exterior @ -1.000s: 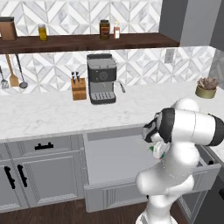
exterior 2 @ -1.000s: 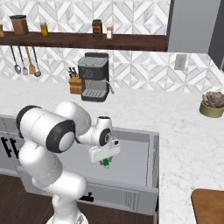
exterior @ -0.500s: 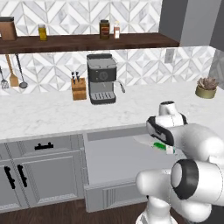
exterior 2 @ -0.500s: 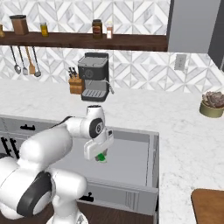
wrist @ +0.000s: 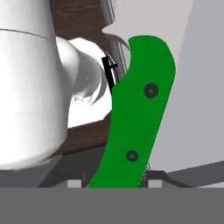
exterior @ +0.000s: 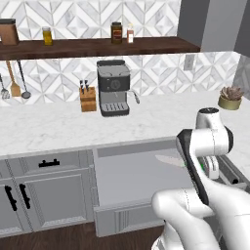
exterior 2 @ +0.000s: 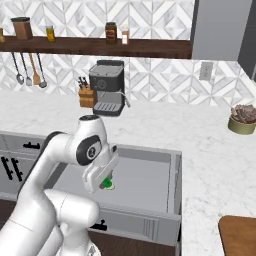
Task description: Pick up the knife from the drawer and place it on the cutting board. Then place the meat from the plate to the cutting board.
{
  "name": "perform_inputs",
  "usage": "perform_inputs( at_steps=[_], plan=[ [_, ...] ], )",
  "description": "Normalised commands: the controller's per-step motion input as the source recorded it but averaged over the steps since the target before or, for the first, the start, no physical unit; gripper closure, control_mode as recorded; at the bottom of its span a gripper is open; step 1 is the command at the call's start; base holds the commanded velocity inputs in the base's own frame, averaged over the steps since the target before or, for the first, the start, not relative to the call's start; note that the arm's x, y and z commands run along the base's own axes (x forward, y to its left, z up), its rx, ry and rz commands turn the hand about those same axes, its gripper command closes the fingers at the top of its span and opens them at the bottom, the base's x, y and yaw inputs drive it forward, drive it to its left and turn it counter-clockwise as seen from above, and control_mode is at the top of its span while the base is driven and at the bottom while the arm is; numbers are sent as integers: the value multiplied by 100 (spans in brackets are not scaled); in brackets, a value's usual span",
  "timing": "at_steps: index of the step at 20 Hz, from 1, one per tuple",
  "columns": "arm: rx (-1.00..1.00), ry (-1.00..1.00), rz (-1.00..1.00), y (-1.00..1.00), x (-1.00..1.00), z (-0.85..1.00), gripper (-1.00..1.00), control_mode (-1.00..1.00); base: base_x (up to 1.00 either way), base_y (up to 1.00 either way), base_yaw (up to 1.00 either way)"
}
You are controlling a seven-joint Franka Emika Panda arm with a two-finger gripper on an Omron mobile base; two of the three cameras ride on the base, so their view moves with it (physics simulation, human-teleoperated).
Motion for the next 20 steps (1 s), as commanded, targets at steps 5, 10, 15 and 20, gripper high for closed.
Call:
perform_inputs(
  at_steps=[5, 10, 15, 20],
  plan=[
    [1, -9, -1, -34, -50, 56, 100, -100, 0, 0, 0],
    [0, -2, -10, -56, -15, 16, 100, -100, 0, 0, 0],
    [0, 0, -3, -3, 11, 13, 100, -100, 0, 0, 0],
    [0, 0, 0, 5, 45, 21, 100, -100, 0, 0, 0]
  ],
)
